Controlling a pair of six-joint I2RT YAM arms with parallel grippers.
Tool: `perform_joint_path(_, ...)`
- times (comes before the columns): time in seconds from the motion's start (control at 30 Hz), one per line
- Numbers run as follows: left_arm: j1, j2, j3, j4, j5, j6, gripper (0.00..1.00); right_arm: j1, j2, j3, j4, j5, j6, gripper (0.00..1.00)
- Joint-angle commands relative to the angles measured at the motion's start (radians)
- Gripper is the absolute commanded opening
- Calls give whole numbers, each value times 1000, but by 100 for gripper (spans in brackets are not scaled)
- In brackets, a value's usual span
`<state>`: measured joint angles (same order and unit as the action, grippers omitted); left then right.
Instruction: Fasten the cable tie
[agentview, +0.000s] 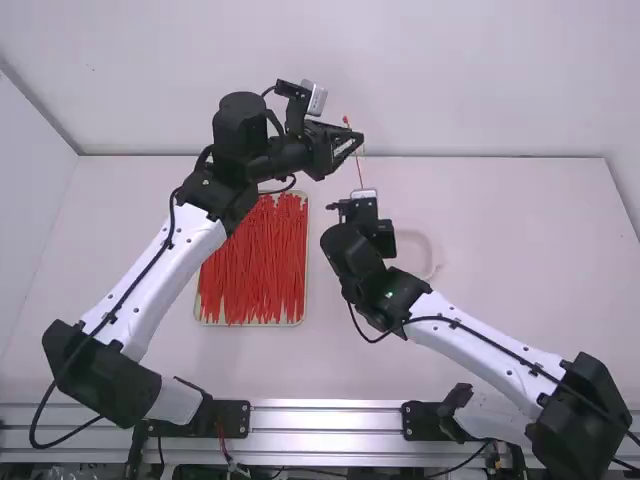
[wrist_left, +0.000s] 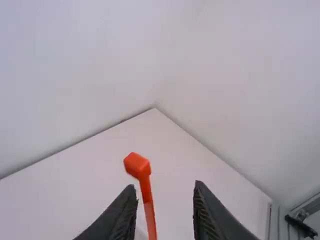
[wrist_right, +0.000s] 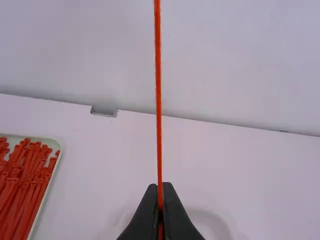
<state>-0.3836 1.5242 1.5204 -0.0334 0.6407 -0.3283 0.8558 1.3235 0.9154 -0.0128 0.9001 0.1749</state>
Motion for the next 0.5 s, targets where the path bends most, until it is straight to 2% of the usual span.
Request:
perform_joint_path(0.0, -9, 2, 27, 4, -7, 3, 34, 3, -14, 35, 1, 13, 1, 0)
perform_joint_path(0.17, -9, 2, 27, 4, -34, 3, 36, 3, -15, 35, -1, 14, 0, 0)
perform_joint_path(0.4, -9, 2, 25, 11, -40, 3, 30, 3, -14, 35, -2, 12, 0, 0)
perform_joint_path(0.47, -9, 2, 24, 12, -40, 3, 25, 2, -14, 35, -2, -9, -19, 0)
